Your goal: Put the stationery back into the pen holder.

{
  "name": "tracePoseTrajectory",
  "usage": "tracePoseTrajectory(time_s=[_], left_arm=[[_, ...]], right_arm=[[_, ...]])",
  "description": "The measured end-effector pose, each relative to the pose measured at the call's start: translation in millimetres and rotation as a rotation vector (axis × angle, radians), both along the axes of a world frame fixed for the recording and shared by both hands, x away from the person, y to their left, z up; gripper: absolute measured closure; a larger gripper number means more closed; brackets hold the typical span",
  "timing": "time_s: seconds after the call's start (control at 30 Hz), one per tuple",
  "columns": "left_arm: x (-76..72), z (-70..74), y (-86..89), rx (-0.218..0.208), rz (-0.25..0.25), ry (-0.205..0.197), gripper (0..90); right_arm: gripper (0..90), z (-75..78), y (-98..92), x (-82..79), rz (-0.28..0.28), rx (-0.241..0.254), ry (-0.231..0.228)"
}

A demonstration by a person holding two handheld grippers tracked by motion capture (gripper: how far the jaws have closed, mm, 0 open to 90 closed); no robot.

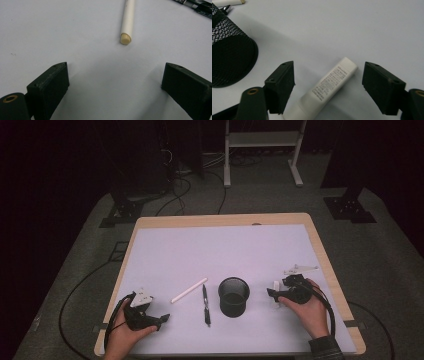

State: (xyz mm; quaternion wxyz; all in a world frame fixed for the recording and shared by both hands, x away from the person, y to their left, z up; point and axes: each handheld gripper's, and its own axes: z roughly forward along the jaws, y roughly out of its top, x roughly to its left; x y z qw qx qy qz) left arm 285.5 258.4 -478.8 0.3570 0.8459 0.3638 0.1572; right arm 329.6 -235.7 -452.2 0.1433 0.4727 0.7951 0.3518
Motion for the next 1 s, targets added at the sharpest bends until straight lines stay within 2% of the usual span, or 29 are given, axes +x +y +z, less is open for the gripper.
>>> tracePoseTrajectory(time_s=[0.33,0.4,0.5,1.0], left_arm=[[0.0,0.0,0.1,0.0,-0.001,0.0,6.6],[-0.1,0.0,0.0,0.0,0.0,0.0,6.6],[-0.1,0.0,0.0,0.0,0.0,0.0,6.6],[0.0,0.0,0.0,0.0,0.0,0.0,6.6]], right_arm=[[34.7,-4.2,3.4,6.9,-0.026,-0.015,0.031],[37.1,-6.0,3.9,8.4,-0.033,-0.033,0.038],[40.0,-7.5,3.9,8.9,-0.045,-0.039,0.063],[48.8,-7.2,4.3,16.7,-0.051,-0.041,0.1]])
